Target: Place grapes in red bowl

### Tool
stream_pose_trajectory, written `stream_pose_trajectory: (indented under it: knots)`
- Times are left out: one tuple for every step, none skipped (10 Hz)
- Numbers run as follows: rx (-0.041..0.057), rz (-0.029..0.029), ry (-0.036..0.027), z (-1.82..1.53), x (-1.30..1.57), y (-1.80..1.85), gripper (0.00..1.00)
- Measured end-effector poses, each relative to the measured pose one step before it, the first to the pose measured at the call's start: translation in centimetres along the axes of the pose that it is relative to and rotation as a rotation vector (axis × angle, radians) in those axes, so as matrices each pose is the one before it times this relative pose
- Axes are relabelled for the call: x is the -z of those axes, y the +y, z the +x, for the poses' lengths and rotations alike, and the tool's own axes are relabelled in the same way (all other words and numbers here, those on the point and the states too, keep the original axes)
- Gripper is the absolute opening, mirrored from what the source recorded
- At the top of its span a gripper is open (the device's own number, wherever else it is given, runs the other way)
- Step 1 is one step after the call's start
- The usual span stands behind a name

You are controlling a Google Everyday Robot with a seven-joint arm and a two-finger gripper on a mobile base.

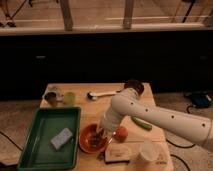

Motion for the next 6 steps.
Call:
stream_pose_trajectory:
  knots:
    - [0.00308,0.00001,-0.00162,0.01,-0.043,-0.025,0.2]
    - [0.00341,0.00028,-0.00177,0.062,-0.057,0.028,0.2]
    - [0.0041,0.00067,-0.00277,0.071,-0.05,0.075,0.2]
    - [0.00203,-0.00004,-0.00162,0.035,-0.028,0.026,0.2]
    - [0.00211,-0.00009,-0.00165,0.043,-0.026,0.032,0.2]
    - [0.00242,0.0011,-0.0027,0.071,-0.031,0.001,0.2]
